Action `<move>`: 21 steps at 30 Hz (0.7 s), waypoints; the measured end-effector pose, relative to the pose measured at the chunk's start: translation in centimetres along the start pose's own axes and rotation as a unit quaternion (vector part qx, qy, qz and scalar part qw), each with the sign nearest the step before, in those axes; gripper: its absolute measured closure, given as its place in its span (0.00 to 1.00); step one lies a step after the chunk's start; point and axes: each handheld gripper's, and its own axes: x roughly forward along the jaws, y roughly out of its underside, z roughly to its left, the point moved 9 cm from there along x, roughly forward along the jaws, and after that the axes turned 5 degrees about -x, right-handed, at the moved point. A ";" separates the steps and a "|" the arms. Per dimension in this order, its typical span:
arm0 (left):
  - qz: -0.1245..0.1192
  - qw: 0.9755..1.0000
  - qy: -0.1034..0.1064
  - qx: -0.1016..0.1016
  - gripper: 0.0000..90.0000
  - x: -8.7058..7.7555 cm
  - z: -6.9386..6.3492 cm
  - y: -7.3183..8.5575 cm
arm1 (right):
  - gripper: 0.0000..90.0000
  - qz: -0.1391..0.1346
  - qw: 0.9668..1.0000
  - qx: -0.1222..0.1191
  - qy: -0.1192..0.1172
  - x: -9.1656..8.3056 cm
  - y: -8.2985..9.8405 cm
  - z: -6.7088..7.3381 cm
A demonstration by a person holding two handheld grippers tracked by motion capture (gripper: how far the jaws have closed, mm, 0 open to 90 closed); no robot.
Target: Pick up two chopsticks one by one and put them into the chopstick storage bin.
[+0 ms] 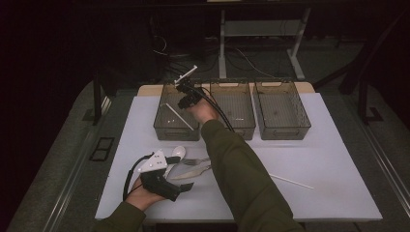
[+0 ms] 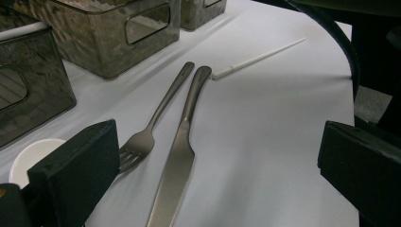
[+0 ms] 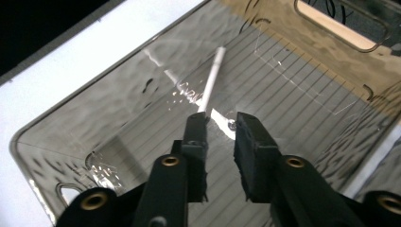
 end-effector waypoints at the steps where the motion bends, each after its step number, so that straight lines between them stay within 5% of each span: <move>1: 0.000 1.000 0.000 0.000 0.00 0.0 0.0 0.0 | 0.76 -0.004 1.000 0.001 -0.002 -0.2 -0.1 0.0; 10: 0.001 1.000 -0.002 0.003 0.00 0.0 0.0 0.0 | 0.58 -0.040 0.999 -0.005 -0.033 -2.6 -0.2 0.3; 21: 0.002 1.000 -0.007 -0.001 0.00 -0.1 0.2 0.1 | 0.44 -0.059 0.995 -0.031 -0.075 -5.7 2.5 0.1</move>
